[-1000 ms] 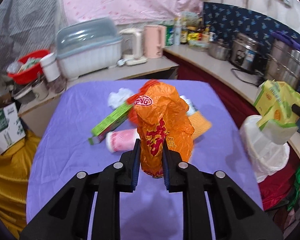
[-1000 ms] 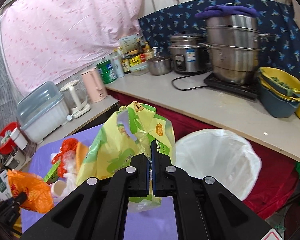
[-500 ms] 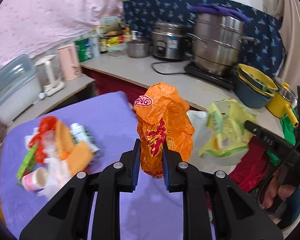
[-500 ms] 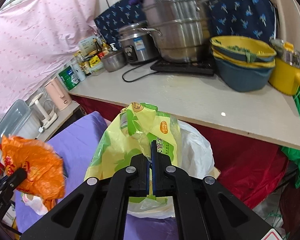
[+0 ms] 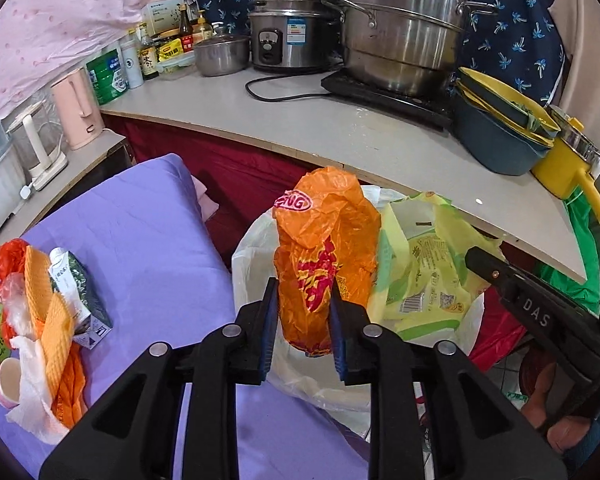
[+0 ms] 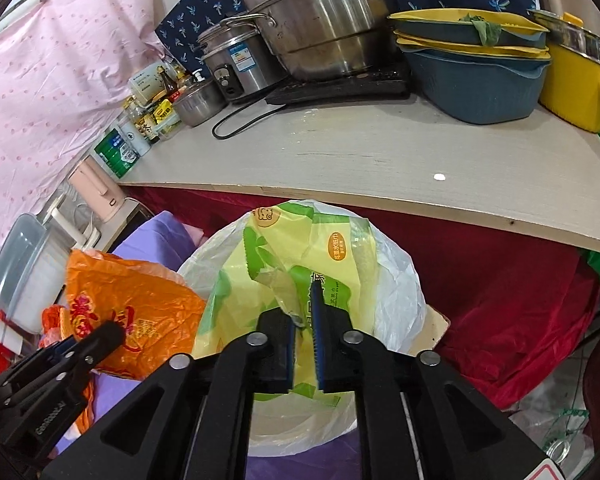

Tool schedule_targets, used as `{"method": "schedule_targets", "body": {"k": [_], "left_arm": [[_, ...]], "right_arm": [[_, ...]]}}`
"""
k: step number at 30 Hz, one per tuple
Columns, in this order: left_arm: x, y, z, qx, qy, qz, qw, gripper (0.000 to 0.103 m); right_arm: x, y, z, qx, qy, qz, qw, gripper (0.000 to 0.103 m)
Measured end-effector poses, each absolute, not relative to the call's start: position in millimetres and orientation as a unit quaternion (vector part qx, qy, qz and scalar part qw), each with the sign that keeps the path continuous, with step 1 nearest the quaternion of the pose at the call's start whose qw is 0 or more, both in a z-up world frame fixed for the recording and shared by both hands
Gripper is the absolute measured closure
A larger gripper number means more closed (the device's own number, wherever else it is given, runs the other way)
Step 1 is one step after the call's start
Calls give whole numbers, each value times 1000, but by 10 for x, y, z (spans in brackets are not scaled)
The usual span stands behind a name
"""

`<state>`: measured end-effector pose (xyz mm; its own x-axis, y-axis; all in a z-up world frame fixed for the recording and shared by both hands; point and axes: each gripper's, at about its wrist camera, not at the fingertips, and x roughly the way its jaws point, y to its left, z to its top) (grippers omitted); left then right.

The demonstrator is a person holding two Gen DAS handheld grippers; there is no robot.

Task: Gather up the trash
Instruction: 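Carry the snack bag over the white bin and open the right gripper, then move the right gripper back to the pile and grasp the white tissue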

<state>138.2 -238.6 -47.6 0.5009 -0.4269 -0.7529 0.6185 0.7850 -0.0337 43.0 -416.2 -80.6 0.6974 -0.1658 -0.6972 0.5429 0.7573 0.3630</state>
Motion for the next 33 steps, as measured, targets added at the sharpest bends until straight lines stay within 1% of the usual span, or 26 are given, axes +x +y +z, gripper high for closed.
{"method": "schedule_targets", "body": {"k": [2,3,4,5,7,10,13,14,17,21,25,27,31,33], "left_arm": [[1401,-2386,-503,121,397,-301,858,66],[1408,-2376,-499,119,397,-302,858,65],[1407,-2366,-496,117,396,-303,859,61],[1411,-2360,-490,116,395,-303,859,55],[1412,-2325,-460,112,389,-300,864,46],[1418,-2265,-403,106,383,-295,869,37],[1420,-2197,-347,99,381,-289,872,36],[1419,-2169,-329,98,380,-287,874,35],[1422,-2064,-262,93,374,-276,880,30],[1416,-1899,-175,89,365,-263,889,30],[1412,-1698,-112,84,359,-247,896,27],[1413,-1577,-97,79,361,-238,898,27],[1407,-1312,-83,69,363,-214,904,23],[1401,-1171,-91,65,365,-202,906,19]], "right_arm": [[433,-4186,-805,291,329,-202,875,78],[431,-4189,-795,293,327,-202,875,76],[419,-4187,-773,294,323,-203,877,71],[401,-4184,-751,293,318,-204,878,67],[375,-4177,-684,293,309,-202,882,62],[345,-4143,-589,291,299,-197,887,59],[341,-4091,-514,286,293,-192,892,57],[351,-4076,-498,283,293,-191,893,55],[405,-4029,-470,272,296,-191,896,54],[434,-3978,-422,273,294,-188,896,54],[407,-3851,-359,270,291,-182,900,48],[402,-3756,-329,262,293,-179,902,48],[382,-3547,-292,255,297,-165,905,44],[381,-3408,-280,251,300,-155,907,44]]}}
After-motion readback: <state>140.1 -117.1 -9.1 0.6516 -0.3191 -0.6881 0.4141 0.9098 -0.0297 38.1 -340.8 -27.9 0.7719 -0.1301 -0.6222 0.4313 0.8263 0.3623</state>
